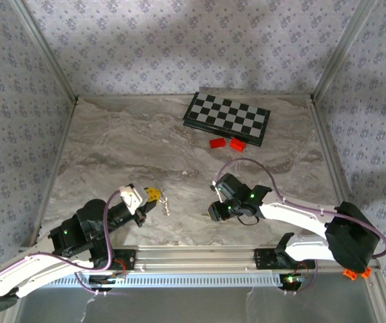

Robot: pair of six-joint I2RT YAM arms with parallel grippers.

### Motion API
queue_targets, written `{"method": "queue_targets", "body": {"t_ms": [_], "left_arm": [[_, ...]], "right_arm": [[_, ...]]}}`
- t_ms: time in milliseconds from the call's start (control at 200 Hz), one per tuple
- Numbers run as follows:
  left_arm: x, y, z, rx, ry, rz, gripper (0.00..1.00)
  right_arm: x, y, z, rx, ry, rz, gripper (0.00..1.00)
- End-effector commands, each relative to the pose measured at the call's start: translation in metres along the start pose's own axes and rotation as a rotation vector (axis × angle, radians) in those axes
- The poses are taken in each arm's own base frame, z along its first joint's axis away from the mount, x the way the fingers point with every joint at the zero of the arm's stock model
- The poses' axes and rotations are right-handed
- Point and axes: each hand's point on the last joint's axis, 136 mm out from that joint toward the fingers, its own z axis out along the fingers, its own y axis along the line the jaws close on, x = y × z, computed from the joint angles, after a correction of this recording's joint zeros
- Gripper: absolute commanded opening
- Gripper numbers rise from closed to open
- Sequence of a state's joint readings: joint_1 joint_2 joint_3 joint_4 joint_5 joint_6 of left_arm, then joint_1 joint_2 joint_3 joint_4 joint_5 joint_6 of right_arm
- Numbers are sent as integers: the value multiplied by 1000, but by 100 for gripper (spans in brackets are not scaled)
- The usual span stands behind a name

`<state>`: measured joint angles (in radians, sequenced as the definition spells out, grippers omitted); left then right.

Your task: Put the keys on the keyring

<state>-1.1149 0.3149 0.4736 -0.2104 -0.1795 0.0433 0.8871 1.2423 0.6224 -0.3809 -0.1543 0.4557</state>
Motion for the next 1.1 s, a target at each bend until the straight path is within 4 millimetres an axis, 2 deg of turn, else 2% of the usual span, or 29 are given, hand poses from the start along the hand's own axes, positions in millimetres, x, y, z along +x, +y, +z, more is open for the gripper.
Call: {"method": "queue_targets", "body": {"t_ms": [0, 610, 1094], "left_arm": [[-21, -1, -4, 11, -76, -9, 0], [-21, 0, -7, 10, -87, -8, 0], [-21, -1, -8, 14, -91, -9, 0]], "right_arm": [[4, 0, 7, 8, 15, -27, 39], [1, 1, 16, 63, 37, -84, 23], [-3, 4, 19, 54, 44, -88, 18]]}}
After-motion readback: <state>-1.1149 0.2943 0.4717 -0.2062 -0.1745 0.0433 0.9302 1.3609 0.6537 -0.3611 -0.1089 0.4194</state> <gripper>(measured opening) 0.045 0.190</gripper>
